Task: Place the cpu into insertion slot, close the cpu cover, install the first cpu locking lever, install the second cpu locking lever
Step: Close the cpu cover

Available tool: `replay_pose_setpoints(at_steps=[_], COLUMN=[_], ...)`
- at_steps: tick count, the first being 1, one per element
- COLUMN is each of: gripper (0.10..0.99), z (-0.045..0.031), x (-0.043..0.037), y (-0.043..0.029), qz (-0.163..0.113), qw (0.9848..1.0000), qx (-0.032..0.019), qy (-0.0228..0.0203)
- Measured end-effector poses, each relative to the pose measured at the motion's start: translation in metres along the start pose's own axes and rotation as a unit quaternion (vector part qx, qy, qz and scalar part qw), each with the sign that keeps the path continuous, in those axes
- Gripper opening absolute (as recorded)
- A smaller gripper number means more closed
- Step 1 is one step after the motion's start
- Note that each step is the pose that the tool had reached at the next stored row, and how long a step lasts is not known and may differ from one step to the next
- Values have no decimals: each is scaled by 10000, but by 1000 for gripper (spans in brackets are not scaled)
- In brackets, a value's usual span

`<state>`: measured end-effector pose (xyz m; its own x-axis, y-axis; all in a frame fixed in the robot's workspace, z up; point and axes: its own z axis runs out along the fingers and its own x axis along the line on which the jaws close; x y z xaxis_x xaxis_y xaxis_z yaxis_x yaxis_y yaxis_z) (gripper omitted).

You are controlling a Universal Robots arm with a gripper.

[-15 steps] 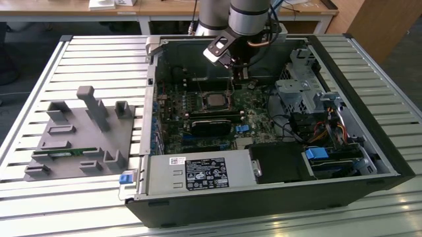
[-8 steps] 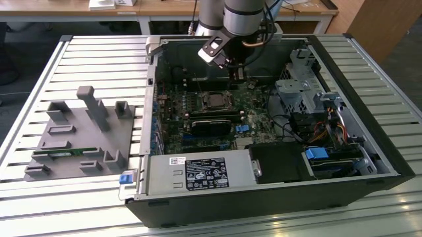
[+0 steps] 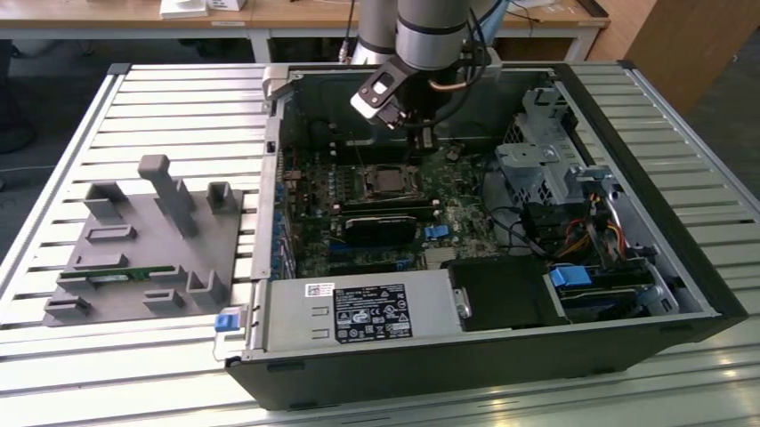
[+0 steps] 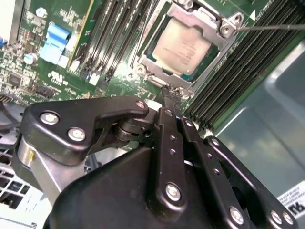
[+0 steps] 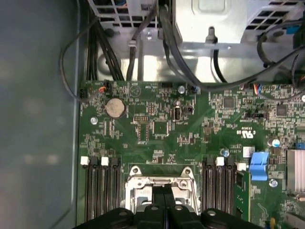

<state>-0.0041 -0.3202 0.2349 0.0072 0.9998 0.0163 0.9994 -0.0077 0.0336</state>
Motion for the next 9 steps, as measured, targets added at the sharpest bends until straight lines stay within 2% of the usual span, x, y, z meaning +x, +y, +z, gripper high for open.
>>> replay_pose_setpoints(at_steps=[4, 7, 9], gripper=[106, 106, 106], z=[49, 52, 55], x=[-1, -2, -2], y=[-59, -88, -136], qz=[0, 0, 0], qw=[10000, 10000, 10000], qx=[3, 4, 4], qy=[0, -1, 2])
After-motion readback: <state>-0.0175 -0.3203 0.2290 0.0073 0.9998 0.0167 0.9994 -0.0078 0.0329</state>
